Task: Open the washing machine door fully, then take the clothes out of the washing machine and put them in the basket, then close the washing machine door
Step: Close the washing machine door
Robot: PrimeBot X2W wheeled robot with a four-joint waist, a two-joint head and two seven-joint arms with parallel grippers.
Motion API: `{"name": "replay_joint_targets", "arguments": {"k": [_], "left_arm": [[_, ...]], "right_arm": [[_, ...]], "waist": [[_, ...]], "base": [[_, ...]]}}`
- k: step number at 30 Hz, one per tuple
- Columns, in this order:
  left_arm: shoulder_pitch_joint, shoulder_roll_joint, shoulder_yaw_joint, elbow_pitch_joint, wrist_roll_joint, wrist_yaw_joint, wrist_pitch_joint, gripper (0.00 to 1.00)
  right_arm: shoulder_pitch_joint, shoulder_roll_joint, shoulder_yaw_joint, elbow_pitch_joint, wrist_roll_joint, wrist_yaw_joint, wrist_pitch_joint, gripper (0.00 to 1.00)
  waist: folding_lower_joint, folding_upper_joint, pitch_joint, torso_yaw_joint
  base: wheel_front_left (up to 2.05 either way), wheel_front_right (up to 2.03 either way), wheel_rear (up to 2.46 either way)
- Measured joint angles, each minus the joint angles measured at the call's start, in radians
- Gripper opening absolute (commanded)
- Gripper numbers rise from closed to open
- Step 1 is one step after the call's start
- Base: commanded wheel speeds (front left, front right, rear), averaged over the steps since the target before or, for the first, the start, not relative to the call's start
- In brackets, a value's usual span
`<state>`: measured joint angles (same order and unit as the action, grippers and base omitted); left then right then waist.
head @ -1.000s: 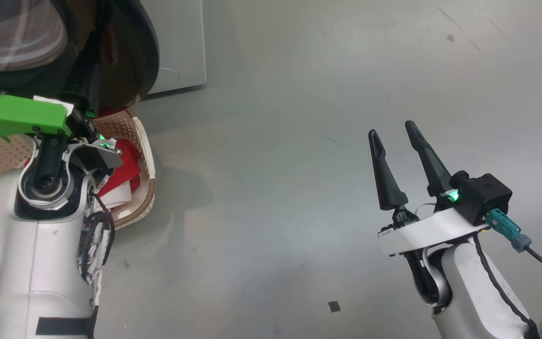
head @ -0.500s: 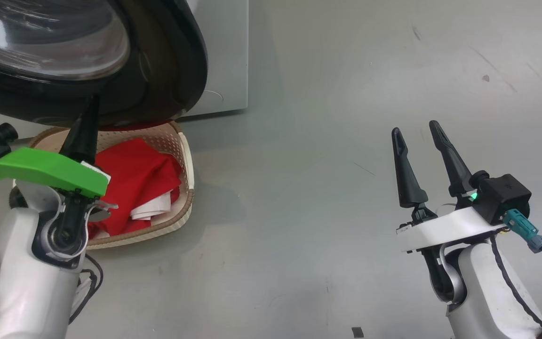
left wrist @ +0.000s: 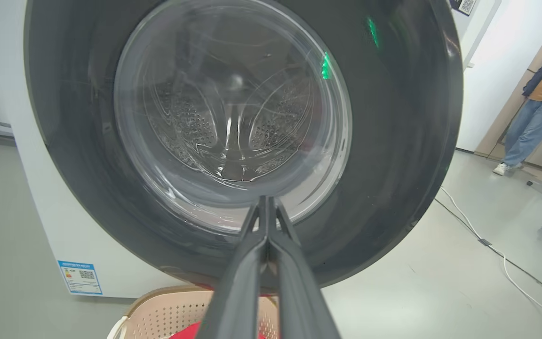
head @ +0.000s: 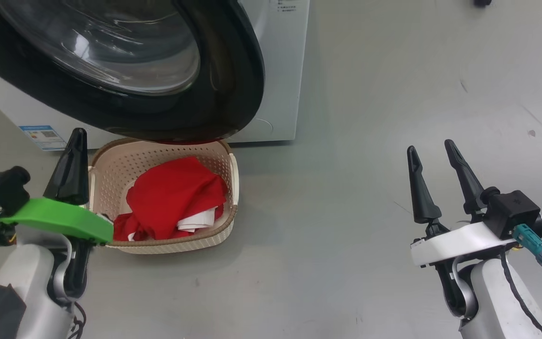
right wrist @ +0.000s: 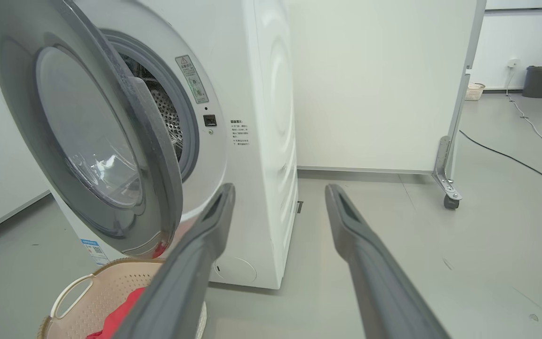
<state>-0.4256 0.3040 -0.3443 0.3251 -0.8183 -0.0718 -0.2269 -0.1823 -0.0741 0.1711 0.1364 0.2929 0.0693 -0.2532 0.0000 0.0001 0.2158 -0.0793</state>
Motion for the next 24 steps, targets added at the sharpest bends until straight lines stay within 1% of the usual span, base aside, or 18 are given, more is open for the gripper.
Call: {"name": "replay_joint_targets", "arguments": {"k": [4,6,13,14,16,18,19,20,21,24], "left_arm": [[0.041,0.003,-0.008,0.013,0.048,0.033,-0.017,0.00],[0.061,0.002,-0.008,0.019,0.062,0.050,-0.021,0.00],[0.137,-0.015,0.007,0.020,0.101,0.096,-0.022,0.00],[0.153,-0.025,0.011,0.017,0.103,0.103,-0.022,0.04],[0.171,-0.034,0.011,0.012,0.113,0.108,-0.022,0.08],[0.187,-0.041,0.013,0.003,0.121,0.114,-0.022,0.22],[0.195,-0.044,0.018,-0.005,0.126,0.120,-0.022,0.33],[0.201,-0.047,0.027,-0.016,0.130,0.119,-0.022,0.53],[0.205,-0.049,0.034,-0.029,0.137,0.119,-0.022,1.00],[0.213,-0.058,0.058,-0.063,0.160,0.118,-0.022,1.00]], "right_arm": [[0.014,0.000,-0.002,0.000,-0.004,0.002,0.000,1.00],[0.023,0.000,-0.005,-0.001,-0.006,0.009,0.000,1.00],[0.055,0.001,-0.015,-0.002,-0.007,0.011,0.000,1.00],[0.064,0.001,-0.021,-0.005,-0.007,0.012,0.000,1.00],[0.073,0.001,-0.023,-0.007,-0.009,0.012,0.000,1.00],[0.077,0.002,-0.022,-0.007,-0.013,0.015,0.000,1.00],[0.081,0.002,-0.021,-0.007,-0.013,0.018,0.000,1.00],[0.084,0.002,-0.021,-0.007,-0.014,0.018,0.000,1.00],[0.087,0.002,-0.019,-0.007,-0.014,0.019,0.000,1.00],[0.089,0.004,-0.013,-0.007,-0.014,0.022,0.000,1.00]], "waist": [[0.0000,0.0000,-0.031,0.031],[0.0000,0.0000,-0.046,0.045],[0.0000,0.0000,-0.091,0.089],[0.0000,0.0000,-0.100,0.101],[0.0000,0.0000,-0.108,0.111],[0.0000,0.0000,-0.115,0.120],[0.0000,-0.0001,-0.118,0.125],[0.0000,0.0000,-0.120,0.128],[0.0000,0.0000,-0.122,0.131],[0.0000,0.0000,-0.127,0.136]], "base": [[0.00,0.00,0.00],[0.00,0.00,0.00],[0.00,0.00,0.00],[0.00,0.00,0.00],[0.00,0.00,0.00],[0.00,0.00,0.00],[0.00,0.00,0.00],[0.00,0.00,0.00],[0.00,0.00,0.00],[0.00,0.00,0.00]]}}
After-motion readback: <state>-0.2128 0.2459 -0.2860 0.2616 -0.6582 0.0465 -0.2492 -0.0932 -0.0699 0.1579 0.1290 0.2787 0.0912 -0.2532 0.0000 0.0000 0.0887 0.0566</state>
